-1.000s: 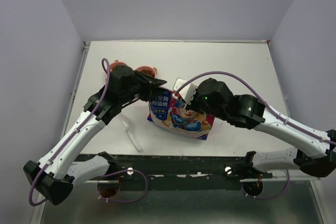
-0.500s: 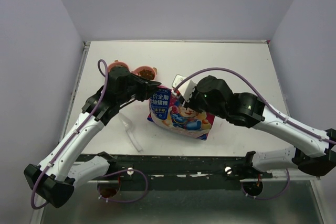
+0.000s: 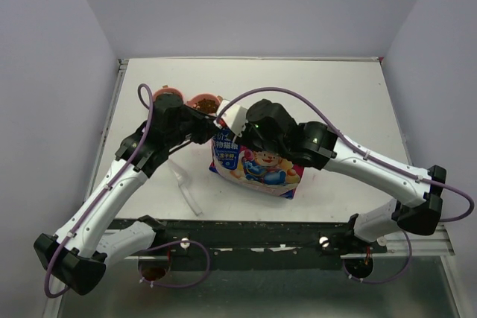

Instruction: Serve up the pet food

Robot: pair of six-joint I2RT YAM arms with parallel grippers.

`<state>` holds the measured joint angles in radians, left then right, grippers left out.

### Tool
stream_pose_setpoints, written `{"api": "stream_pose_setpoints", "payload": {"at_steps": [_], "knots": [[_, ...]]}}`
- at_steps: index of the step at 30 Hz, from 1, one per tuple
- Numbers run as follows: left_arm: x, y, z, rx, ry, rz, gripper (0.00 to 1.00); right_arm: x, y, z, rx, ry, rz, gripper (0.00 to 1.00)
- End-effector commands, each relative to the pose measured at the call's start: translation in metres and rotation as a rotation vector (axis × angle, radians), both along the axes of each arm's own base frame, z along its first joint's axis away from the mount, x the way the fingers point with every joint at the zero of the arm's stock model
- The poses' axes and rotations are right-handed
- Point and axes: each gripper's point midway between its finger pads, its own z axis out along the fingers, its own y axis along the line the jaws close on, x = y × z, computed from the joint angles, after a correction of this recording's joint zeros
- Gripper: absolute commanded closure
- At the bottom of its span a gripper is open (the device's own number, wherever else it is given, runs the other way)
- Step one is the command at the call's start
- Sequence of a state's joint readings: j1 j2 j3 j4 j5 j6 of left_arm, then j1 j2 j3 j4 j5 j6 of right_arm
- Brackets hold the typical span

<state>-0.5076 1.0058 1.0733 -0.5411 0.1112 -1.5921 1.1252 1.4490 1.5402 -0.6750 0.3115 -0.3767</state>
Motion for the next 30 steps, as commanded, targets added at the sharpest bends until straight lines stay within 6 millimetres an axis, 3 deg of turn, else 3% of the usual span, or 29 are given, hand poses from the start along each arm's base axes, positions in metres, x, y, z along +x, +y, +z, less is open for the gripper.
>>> {"api": "stream_pose_setpoints", "payload": {"at_steps": [1, 8, 12, 15, 16, 18, 21, 26, 30], "knots": [[0.009, 0.008, 0.032, -0.018, -0.097, 0.037, 0.86, 0.020, 0.004, 0.020, 0.042, -0.111, -0.072, 0.56], [0.010, 0.009, 0.033, -0.027, -0.095, 0.039, 0.87, 0.022, 0.006, 0.006, -0.091, -0.168, -0.078, 0.65], [0.012, 0.010, 0.032, -0.020, -0.098, 0.040, 0.84, 0.022, 0.007, 0.017, -0.065, -0.192, -0.079, 0.64], [0.015, 0.013, 0.032, 0.005, -0.117, 0.044, 0.86, 0.024, 0.008, 0.014, -0.093, -0.197, -0.079, 0.96], [0.015, 0.015, 0.031, 0.013, -0.119, 0.045, 0.86, 0.023, 0.008, 0.011, -0.111, -0.194, -0.068, 1.00], [0.016, 0.018, 0.031, 0.028, -0.123, 0.052, 0.86, 0.015, 0.013, 0.002, -0.124, -0.161, -0.020, 1.00], [0.017, 0.020, 0.029, 0.040, -0.119, 0.052, 0.86, 0.005, 0.022, 0.011, -0.051, -0.119, 0.029, 1.00], [0.015, 0.021, 0.021, 0.074, -0.088, 0.044, 0.69, 0.005, 0.023, 0.028, -0.006, -0.123, 0.013, 1.00], [0.018, 0.021, 0.016, 0.078, -0.086, 0.046, 0.72, 0.001, 0.019, 0.027, -0.024, -0.123, 0.041, 1.00]]}}
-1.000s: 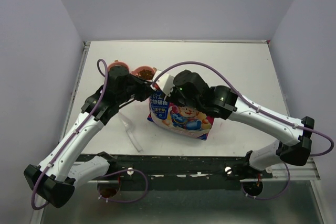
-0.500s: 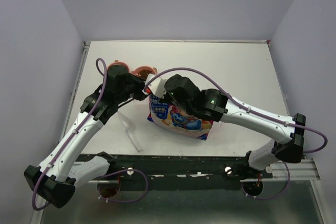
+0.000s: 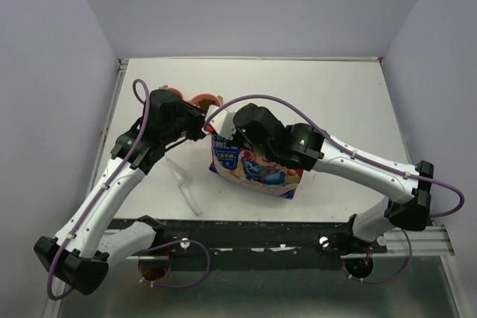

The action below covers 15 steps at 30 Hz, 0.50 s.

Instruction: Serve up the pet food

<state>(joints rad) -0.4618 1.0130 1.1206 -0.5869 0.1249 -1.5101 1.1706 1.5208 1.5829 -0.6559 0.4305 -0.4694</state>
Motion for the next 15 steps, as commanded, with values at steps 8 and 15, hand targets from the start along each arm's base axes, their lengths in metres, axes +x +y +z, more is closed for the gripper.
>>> {"api": "stream_pose_setpoints", "payload": {"at_steps": [8, 15], "knots": [[0.016, 0.010, 0.011, 0.036, -0.064, 0.058, 1.00, -0.002, -0.008, 0.018, 0.025, -0.035, -0.004, 0.85], [0.014, 0.013, 0.017, 0.045, -0.041, 0.067, 1.00, -0.006, -0.026, 0.012, -0.013, -0.035, -0.017, 0.73]]}}
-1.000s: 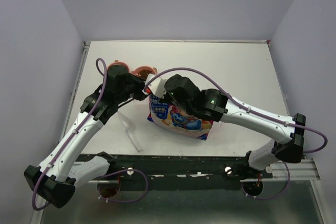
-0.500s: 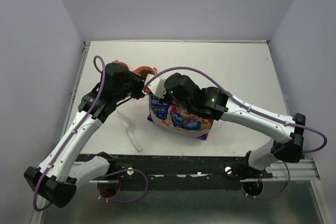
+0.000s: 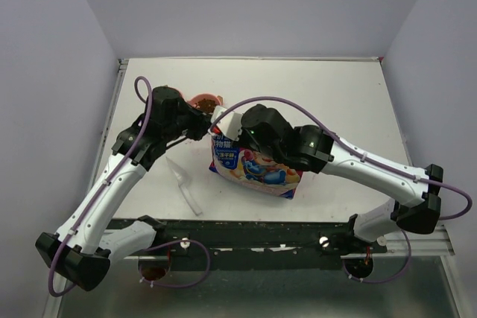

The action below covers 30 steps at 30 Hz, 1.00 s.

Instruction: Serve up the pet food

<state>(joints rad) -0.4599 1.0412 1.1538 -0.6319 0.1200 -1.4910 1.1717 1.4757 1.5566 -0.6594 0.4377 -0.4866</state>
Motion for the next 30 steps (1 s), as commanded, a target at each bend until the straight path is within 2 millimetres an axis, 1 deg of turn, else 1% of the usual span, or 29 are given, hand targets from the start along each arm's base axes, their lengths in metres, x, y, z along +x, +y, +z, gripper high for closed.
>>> {"api": "stream_pose_setpoints", "payload": {"at_steps": [1, 5, 10, 11, 12, 15, 17, 20, 22, 24, 25, 27, 30], "knots": [[0.012, 0.013, 0.022, 0.013, -0.070, 0.070, 1.00, -0.003, -0.018, 0.005, -0.015, -0.017, -0.026, 0.72], [0.011, 0.013, 0.022, 0.014, -0.067, 0.070, 1.00, -0.003, -0.025, 0.001, -0.021, -0.006, -0.031, 0.73], [0.010, 0.013, 0.023, 0.009, -0.069, 0.070, 1.00, -0.005, -0.031, -0.011, -0.047, 0.013, -0.037, 0.82], [0.011, 0.014, 0.023, 0.009, -0.071, 0.073, 1.00, -0.004, -0.032, -0.012, -0.048, 0.015, -0.041, 0.85], [0.010, 0.014, 0.024, 0.008, -0.072, 0.073, 1.00, -0.004, -0.032, -0.011, -0.047, 0.015, -0.043, 0.91], [0.010, 0.014, 0.025, 0.005, -0.074, 0.074, 1.00, -0.002, -0.035, -0.012, -0.052, 0.010, -0.060, 1.00], [0.010, 0.015, 0.026, 0.003, -0.076, 0.076, 1.00, -0.001, -0.035, -0.009, -0.029, 0.022, -0.056, 1.00], [0.009, 0.016, 0.026, 0.002, -0.077, 0.077, 1.00, 0.001, -0.035, 0.003, 0.044, 0.021, -0.046, 1.00], [0.009, 0.017, 0.025, 0.004, -0.075, 0.080, 1.00, 0.006, -0.042, 0.000, 0.022, 0.025, -0.079, 1.00], [0.009, 0.017, 0.026, 0.001, -0.077, 0.081, 1.00, 0.005, -0.046, -0.001, 0.010, 0.037, -0.083, 1.00], [0.009, 0.017, 0.025, 0.002, -0.075, 0.079, 1.00, 0.004, -0.047, 0.000, 0.015, 0.032, -0.077, 0.95], [0.009, 0.017, 0.026, -0.002, -0.077, 0.081, 1.00, 0.003, -0.053, 0.005, 0.028, 0.018, -0.084, 0.80], [0.009, 0.017, 0.026, -0.005, -0.077, 0.084, 1.00, 0.002, -0.059, 0.006, 0.019, 0.014, -0.092, 0.73]]}}
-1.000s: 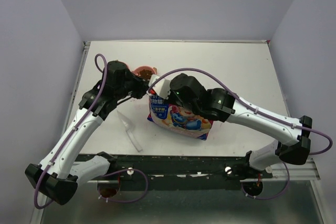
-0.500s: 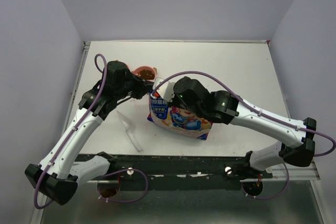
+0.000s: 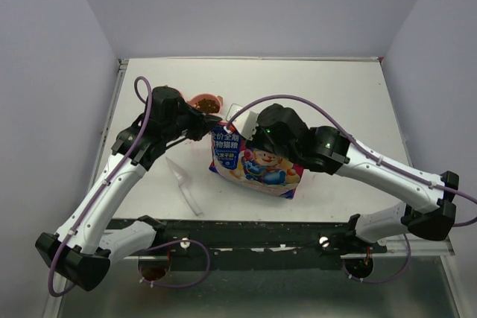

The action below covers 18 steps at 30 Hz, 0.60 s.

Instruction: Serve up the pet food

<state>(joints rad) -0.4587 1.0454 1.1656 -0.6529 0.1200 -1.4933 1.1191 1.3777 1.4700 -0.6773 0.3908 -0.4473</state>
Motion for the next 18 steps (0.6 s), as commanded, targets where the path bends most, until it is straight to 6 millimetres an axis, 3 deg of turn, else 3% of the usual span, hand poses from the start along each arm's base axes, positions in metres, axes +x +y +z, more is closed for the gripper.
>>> {"api": "stream_pose_setpoints", "payload": {"at_steps": [1, 12, 13, 16, 18], "knots": [[0.010, 0.017, 0.025, -0.008, -0.089, 0.081, 1.00, 0.003, -0.029, 0.008, -0.026, -0.029, -0.061, 0.71], [0.013, 0.015, 0.027, -0.013, -0.089, 0.078, 1.00, -0.001, -0.030, -0.009, -0.046, -0.005, -0.053, 0.71], [0.012, 0.015, 0.027, -0.012, -0.088, 0.076, 1.00, 0.001, -0.029, -0.009, -0.042, -0.008, -0.056, 0.73], [0.013, 0.013, 0.028, -0.015, -0.096, 0.067, 1.00, 0.005, -0.027, -0.006, -0.034, -0.020, -0.081, 1.00], [0.013, 0.011, 0.032, -0.009, -0.116, 0.050, 0.99, 0.001, -0.022, -0.002, 0.001, 0.002, -0.057, 1.00]]}}
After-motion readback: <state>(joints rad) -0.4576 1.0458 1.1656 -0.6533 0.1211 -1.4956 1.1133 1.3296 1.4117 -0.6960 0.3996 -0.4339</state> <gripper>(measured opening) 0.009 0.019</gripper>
